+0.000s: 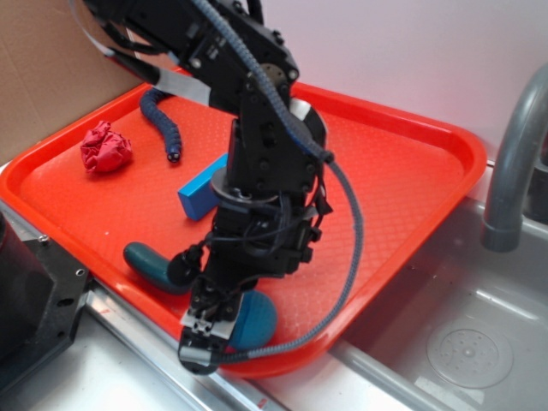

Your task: Grab the blue ball.

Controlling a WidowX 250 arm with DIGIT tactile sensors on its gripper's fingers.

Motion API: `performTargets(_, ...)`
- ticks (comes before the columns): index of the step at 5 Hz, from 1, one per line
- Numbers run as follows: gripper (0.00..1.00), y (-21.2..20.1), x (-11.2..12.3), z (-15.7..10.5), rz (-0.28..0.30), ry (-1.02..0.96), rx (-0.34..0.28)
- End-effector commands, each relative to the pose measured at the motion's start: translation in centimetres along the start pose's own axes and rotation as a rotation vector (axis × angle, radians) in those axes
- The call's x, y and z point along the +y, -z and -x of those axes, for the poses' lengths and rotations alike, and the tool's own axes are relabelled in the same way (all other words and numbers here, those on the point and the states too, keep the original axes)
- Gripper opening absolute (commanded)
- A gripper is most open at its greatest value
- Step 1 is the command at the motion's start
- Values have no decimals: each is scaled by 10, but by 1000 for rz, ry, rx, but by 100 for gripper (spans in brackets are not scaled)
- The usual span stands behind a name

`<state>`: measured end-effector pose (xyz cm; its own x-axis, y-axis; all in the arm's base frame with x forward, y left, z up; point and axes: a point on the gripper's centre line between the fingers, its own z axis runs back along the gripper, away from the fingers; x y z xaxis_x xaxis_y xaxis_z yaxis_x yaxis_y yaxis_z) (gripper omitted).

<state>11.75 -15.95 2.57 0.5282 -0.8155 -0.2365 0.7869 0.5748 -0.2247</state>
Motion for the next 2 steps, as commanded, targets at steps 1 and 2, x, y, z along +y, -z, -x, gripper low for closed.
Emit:
performTargets(1, 0, -67, -4, 50, -116, -308, -219)
performTargets(2, 0, -106, 2, 105, -175, -558, -328)
